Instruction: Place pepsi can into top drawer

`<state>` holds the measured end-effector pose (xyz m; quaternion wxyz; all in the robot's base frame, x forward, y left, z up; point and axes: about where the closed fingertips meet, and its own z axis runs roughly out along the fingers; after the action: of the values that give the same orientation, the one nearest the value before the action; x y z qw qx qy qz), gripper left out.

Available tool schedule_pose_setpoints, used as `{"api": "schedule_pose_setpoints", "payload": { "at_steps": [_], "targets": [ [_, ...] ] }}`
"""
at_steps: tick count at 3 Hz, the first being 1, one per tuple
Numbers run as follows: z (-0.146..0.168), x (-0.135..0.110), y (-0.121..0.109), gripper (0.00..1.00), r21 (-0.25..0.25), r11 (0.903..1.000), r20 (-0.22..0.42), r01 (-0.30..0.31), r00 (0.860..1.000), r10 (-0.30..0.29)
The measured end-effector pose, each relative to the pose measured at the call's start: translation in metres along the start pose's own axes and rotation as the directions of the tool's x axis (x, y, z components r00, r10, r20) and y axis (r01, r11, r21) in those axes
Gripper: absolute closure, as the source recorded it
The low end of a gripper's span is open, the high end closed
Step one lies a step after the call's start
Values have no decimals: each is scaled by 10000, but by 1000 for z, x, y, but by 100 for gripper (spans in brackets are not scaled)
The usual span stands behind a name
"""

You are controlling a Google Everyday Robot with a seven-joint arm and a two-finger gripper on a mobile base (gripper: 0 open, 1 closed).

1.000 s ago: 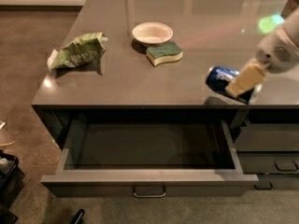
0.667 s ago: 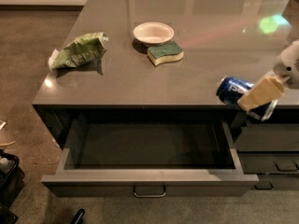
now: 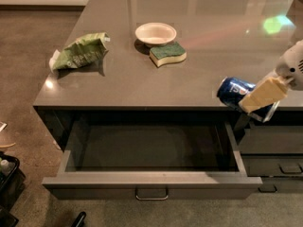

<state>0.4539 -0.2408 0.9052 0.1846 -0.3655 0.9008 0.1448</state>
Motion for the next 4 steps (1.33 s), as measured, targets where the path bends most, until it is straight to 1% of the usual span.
{"api": "schedule_pose_setpoints", "payload": {
  "at_steps": [1,2,3,4],
  "targets": [
    [18,24,26,100,-1031,9945,-93,-207,9998,199],
    [49,51,56,100,-2481,9662,-276,-695,9975,647],
    [84,51,74,100,-3163,9471,-381,-539,9983,440],
    [85,52,75,100,-3175,9467,-398,-544,9982,440]
  ]
}}
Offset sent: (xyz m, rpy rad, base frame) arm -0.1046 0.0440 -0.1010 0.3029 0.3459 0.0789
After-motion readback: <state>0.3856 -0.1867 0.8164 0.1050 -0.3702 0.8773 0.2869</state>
